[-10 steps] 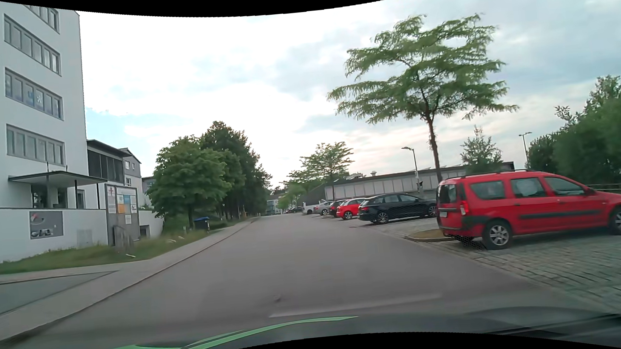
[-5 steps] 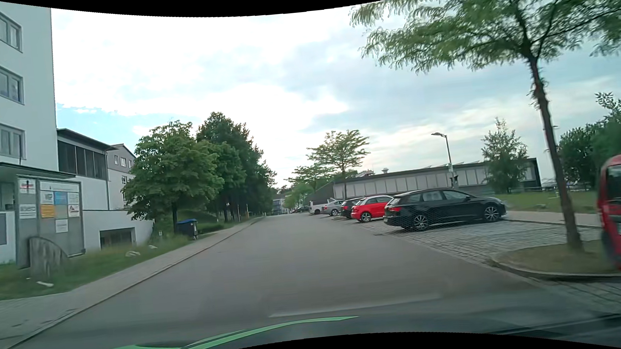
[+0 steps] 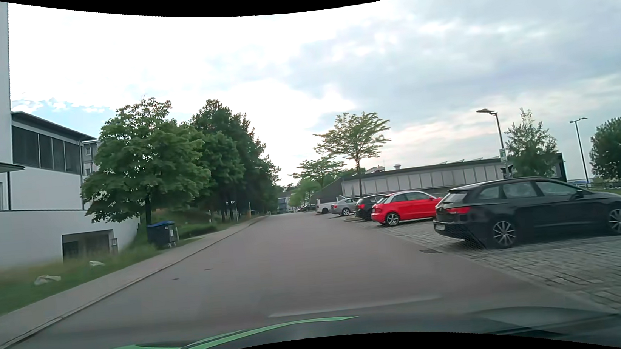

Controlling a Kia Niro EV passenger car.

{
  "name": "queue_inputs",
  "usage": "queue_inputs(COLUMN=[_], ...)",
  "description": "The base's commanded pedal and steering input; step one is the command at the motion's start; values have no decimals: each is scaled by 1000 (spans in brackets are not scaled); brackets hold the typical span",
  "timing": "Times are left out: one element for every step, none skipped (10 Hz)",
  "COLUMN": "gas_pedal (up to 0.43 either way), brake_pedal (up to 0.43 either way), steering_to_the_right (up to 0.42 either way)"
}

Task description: Follow the waypoints while adhering to traffic rules and regulations

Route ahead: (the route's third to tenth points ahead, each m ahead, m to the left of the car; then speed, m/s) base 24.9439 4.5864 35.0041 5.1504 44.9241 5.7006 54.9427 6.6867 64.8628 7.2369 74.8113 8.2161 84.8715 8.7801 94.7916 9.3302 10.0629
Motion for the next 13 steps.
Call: queue_inputs(gas_pedal=[110, 110, 110, 110, 110, 110, 110, 110, 110, 110, 110, 110, 110], brake_pedal=[0, 0, 0, 0, 0, 0, 0, 0, 0, 0, 0, 0, 0], steering_to_the_right=[-21, -20, -19, -18, -17, -17, -16, -16, -16, -15, -15, -14, -13])
